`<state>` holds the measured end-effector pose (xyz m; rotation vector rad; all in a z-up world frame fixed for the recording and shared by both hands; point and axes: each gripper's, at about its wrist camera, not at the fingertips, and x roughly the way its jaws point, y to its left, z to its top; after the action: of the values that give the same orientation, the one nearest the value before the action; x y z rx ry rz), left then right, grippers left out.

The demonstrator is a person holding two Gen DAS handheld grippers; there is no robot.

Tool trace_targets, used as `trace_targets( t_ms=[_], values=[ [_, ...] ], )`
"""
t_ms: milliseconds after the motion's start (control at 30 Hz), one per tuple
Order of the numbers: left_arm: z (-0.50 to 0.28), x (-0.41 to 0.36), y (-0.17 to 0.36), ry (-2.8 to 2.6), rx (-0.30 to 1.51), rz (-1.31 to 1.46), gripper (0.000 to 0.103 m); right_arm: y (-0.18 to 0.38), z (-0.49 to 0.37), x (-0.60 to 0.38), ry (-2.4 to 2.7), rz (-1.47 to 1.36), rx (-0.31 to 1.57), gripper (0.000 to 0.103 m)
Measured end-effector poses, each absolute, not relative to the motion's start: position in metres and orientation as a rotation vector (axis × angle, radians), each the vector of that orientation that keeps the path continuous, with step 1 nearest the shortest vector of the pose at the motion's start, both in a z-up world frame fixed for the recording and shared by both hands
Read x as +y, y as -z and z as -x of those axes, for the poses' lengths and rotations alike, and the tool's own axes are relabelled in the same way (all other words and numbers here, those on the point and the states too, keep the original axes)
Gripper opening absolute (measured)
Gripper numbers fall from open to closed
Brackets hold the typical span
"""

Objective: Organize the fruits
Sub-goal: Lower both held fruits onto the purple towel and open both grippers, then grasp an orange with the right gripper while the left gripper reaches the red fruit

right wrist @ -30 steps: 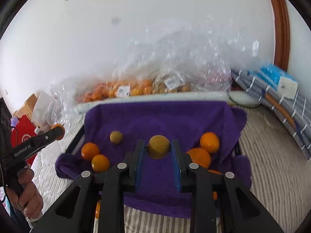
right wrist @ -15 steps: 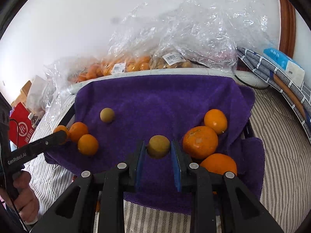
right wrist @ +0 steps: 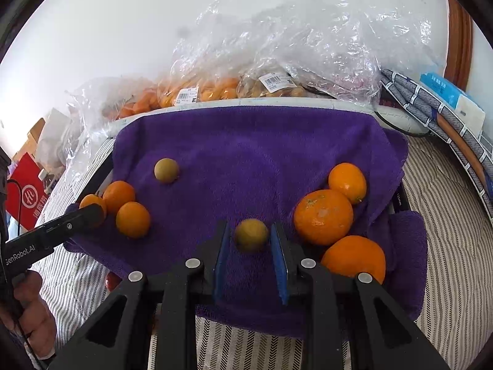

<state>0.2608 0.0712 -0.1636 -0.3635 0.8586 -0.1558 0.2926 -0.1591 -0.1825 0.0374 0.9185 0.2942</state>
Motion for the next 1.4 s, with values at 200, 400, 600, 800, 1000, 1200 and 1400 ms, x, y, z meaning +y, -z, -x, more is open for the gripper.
trace_targets(
  t_ms=[200,400,600,800,1000,1200,1400],
  values=[
    [-0.261,0.073,0.164,0.163,0.858,0.393,0.031,0.176,-0.289,-0.164,-0.263,-0.066,0.891,0.037],
    [-0.257,0.074,0.158,0.15,0.812,0.368,0.038,0.157,-0.273,-0.166,-0.218,-0.075,0.85,0.038],
    [-0.252,0.079,0.148,0.141,0.768,0.367,0.039,0.14,-0.236,-0.16,-0.249,-0.084,0.835,0.038],
    [-0.236,0.092,0.139,0.032,0.673,0.31,0.04,0.147,-0.209,-0.141,-0.338,-0.13,0.888,0.038],
    [-0.217,0.113,0.139,0.006,0.652,0.345,0.04,0.16,-0.196,-0.113,-0.429,-0.089,0.918,0.038],
    [-0.204,0.121,0.139,-0.003,0.649,0.352,0.041,0.179,-0.206,-0.092,-0.43,-0.004,0.969,0.038],
    [-0.204,0.11,0.14,0.01,0.655,0.305,0.042,0.185,-0.212,-0.083,-0.446,0.03,0.991,0.038]
  ],
)
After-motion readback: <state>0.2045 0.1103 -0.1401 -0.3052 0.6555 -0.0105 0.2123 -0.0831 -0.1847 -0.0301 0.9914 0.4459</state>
